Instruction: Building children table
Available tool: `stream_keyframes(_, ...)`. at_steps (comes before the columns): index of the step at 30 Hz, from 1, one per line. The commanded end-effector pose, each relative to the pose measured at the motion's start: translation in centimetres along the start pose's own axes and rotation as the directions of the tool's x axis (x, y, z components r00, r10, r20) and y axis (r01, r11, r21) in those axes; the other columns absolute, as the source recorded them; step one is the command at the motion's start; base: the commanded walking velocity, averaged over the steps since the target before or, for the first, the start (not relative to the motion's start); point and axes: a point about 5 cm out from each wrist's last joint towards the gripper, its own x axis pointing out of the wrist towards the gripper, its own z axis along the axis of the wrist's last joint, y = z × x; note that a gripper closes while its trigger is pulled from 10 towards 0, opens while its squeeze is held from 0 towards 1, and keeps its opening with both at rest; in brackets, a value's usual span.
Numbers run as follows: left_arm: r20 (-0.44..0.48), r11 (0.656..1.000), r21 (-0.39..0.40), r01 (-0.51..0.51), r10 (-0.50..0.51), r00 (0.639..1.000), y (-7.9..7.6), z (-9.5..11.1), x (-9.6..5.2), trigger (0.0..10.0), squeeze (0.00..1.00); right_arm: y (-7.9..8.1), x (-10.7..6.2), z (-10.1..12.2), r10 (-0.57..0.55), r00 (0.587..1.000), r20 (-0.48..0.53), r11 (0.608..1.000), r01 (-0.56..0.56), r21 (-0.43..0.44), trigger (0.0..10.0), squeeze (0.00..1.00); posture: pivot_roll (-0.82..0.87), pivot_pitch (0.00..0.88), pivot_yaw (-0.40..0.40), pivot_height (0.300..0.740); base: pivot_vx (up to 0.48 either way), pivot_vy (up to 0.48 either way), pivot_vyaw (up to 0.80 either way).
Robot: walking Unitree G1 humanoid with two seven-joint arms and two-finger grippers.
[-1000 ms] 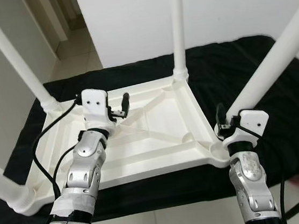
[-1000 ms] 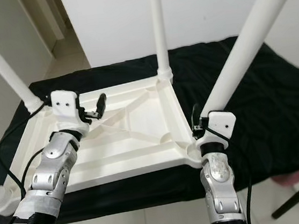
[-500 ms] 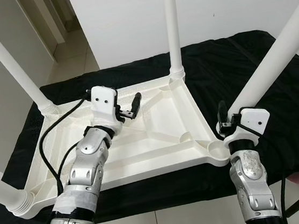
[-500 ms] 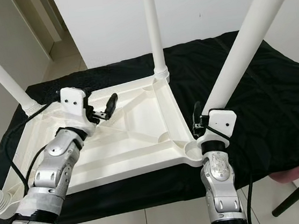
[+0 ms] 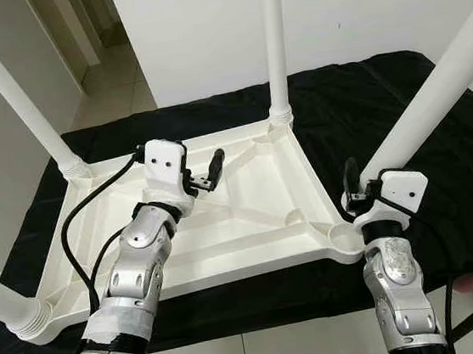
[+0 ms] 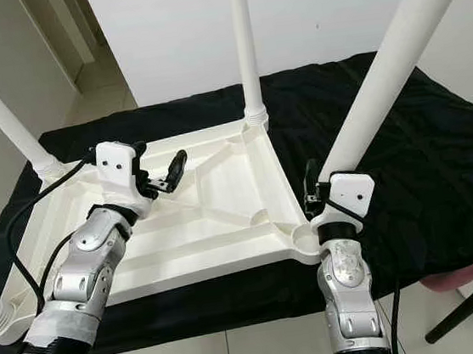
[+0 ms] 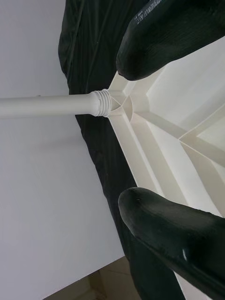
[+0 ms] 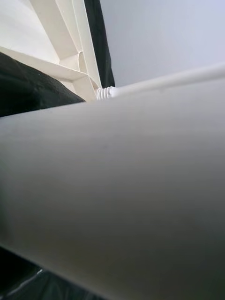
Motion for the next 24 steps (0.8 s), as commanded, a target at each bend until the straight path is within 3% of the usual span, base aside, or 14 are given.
stream_keyframes(1, 0.002, 1.0, 0.025, -0.01, 0.01, 1.0, 0.8, 0.3, 0.1, 10.0, 0.0, 0.5, 0.4, 0.4, 0.013, 1.0, 0.017, 1.0, -0.014, 0.008, 10.0, 0.0, -0.21, 0.0, 0.142, 0.74, 0.0, 0.0, 0.0)
stream_keyframes(10, 0.027, 0.998, 0.057, 0.001, -0.003, 1.0, 1.2, 1.1, 0.4, 10.0, 0.0, 0.8, 1.0, 0.6, 0.012, 0.999, 0.033, 1.0, -0.012, 0.016, 10.0, 0.0, -0.17, 0.0, 0.146, 0.74, 0.0, 0.0, 0.0)
stream_keyframes(21, 0.022, 0.996, 0.086, -0.004, 0.002, 1.0, 1.3, 1.0, 0.0, 10.0, 0.0, 1.0, 1.9, 0.4, 0.051, 0.998, 0.019, 0.998, -0.052, 0.025, 10.0, 0.0, -0.09, 0.0, 0.066, 0.74, 0.0, 0.0, 0.0)
stream_keyframes(24, 0.028, 0.996, 0.078, -0.033, 0.031, 0.999, 1.4, 1.0, -0.1, 10.0, 0.0, 1.1, 2.9, 0.5, 0.074, 0.997, 0.017, 0.997, -0.074, 0.019, 10.0, 0.0, -0.06, 0.0, 0.019, 0.74, 0.0, 0.0, 0.0)
